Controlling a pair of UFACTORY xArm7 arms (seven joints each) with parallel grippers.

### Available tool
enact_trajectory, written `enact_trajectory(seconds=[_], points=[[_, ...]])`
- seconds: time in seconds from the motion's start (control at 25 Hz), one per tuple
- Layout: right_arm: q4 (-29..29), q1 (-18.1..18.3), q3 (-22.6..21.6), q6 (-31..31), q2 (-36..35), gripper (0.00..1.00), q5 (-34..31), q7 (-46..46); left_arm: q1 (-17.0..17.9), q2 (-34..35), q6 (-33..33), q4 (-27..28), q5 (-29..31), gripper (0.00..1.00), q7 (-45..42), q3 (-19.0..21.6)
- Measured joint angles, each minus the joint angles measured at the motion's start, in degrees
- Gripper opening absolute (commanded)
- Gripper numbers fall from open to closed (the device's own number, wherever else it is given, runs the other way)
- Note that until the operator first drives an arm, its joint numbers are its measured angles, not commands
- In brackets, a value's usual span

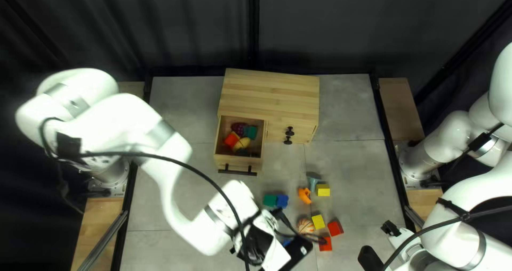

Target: Open drawers and place objects into drawer and close

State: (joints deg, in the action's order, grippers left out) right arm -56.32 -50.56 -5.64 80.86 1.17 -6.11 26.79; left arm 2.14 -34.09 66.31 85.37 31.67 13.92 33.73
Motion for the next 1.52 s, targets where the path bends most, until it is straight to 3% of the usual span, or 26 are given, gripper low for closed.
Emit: enact_trajectory(seconds=[0.4, 1.52], points=[[0.0, 0.0, 0.0, 0.0, 0.0, 1.0, 0.0, 0.0, -2.44, -4.53, -4.67, -0.44, 0.48, 0.99, 4.77, -0.33], [0.0, 0.0, 0.0, 0.0, 0.0, 1.0, 0.0, 0.0, -4.79, -8.29, -2.13, 1.21, -3.42, 0.93, 6.63, -0.42]])
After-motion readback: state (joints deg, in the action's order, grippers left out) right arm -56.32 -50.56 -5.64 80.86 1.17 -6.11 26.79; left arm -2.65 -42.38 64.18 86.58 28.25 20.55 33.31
